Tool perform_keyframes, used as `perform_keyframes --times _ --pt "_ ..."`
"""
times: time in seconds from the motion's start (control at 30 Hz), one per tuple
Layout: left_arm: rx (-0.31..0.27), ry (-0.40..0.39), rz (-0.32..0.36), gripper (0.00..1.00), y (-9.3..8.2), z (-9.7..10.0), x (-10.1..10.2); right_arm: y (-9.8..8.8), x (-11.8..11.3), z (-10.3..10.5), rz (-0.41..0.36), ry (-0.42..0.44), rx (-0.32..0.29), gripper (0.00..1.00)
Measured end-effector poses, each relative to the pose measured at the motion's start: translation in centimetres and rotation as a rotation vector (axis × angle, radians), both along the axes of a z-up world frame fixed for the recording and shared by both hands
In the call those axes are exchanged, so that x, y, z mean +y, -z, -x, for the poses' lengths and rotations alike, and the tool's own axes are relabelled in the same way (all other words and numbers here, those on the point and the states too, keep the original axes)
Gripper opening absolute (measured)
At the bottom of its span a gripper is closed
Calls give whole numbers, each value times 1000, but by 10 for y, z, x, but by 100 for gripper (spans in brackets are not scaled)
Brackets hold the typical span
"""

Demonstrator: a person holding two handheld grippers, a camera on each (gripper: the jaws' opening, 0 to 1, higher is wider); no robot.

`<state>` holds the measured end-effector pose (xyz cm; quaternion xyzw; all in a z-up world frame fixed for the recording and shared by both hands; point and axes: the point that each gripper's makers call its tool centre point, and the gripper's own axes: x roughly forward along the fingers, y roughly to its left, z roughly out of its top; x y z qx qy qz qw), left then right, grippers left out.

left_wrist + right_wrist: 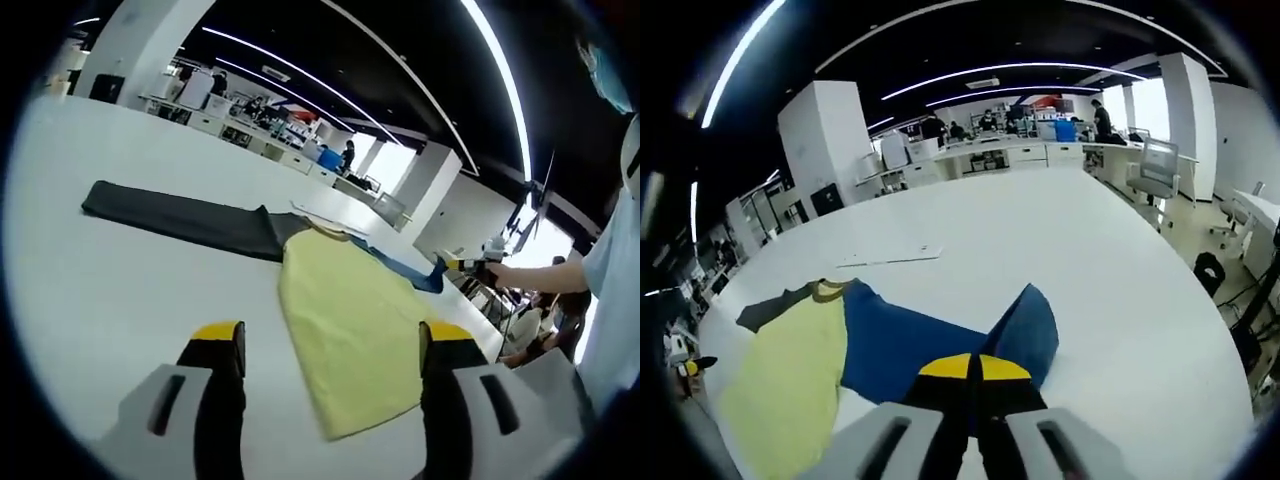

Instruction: Fold the garment on the visible template until the final outline fits inside the template.

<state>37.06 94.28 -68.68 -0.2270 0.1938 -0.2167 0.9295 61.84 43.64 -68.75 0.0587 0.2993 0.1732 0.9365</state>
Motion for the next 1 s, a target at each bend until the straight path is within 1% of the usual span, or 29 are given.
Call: perform_keyframes --times 0.07,0.13,0.3,0.33,0.47,0.57,0.7,0.77,0.8,0.9,1.0 --pt "-10 -3 -4 67 -2 1 0 -7 18 0 -7 -29 -7 0" --pt "-19 -14 7 67 -3 2 1 -14 37 2 -23 -58 -7 0" --pt "-38 -33 15 66 -7 8 5 -25 71 -2 -49 -114 -16 0" --pt "-39 -36 16 66 -7 9 6 -26 74 -2 -50 -119 -17 0" --pt "-44 -56 18 65 -7 14 12 -35 99 -5 -62 -165 -25 0" --pt "-50 -63 19 65 -8 17 14 -43 119 -7 -84 -200 -29 0" --pt "-51 -64 11 64 -8 18 14 -46 144 -7 -92 -242 -30 0" --pt "-53 -56 9 64 -8 18 12 -47 160 -7 -95 -273 -32 0" --pt "-51 -50 12 64 -8 17 11 -48 170 -7 -101 -287 -34 0" --pt "-56 -45 12 64 -8 15 11 -51 190 -8 -121 -312 -38 0" --pt "-62 -40 20 64 -10 14 10 -55 218 -7 -147 -354 -43 0"
